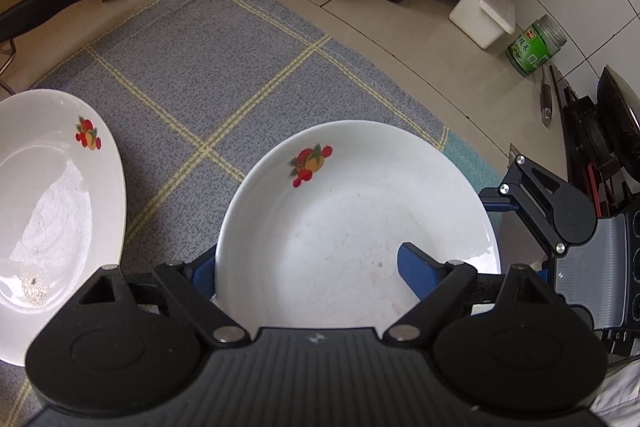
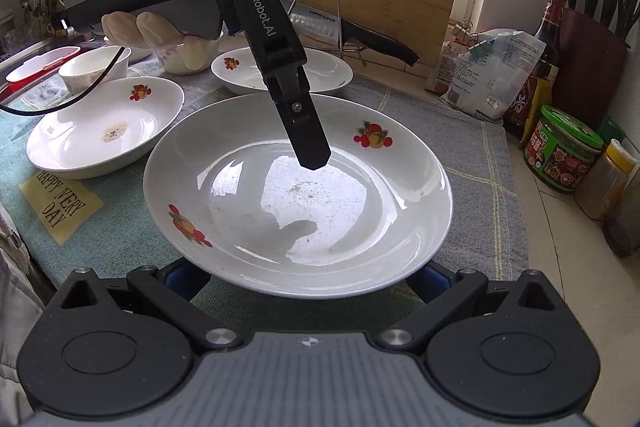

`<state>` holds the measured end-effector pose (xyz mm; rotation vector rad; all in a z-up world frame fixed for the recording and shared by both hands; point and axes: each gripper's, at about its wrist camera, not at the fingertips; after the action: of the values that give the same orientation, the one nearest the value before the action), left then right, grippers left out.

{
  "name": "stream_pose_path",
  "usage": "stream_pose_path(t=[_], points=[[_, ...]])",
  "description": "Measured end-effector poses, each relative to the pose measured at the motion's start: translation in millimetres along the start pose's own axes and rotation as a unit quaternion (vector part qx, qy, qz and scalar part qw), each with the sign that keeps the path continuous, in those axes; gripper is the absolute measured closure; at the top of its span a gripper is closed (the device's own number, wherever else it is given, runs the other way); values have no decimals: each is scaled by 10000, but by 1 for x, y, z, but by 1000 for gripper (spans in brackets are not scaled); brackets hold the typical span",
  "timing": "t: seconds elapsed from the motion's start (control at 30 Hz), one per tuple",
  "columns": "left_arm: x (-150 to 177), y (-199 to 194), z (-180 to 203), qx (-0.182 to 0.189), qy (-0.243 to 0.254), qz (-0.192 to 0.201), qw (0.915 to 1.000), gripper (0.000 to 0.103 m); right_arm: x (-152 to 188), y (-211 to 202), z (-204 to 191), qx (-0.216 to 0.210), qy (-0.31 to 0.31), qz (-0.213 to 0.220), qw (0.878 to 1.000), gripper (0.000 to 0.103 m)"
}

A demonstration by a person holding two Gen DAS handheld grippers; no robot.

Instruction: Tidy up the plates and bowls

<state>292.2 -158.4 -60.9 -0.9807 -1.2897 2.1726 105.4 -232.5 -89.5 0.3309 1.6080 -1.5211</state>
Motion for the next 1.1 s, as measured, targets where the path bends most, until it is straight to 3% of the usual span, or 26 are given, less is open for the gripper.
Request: stream_pose_path(t=[0.57,1.1], points=[[-47,11,-5,-103,-66,286,9995,15,-10,15,48,52,-127,42,9999,0],[-82,45,-17,-125,-97,260,9995,15,-9,40,87,68,-85,-99,9999,0]])
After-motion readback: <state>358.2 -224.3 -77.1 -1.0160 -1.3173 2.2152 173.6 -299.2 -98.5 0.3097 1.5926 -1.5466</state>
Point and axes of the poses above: each gripper's, at about its wrist camera, not at the fingertips, and y roughly the way its jaws point, z to its right, x to its underside, and after that the axes turned 1 degree about -y, right-handed
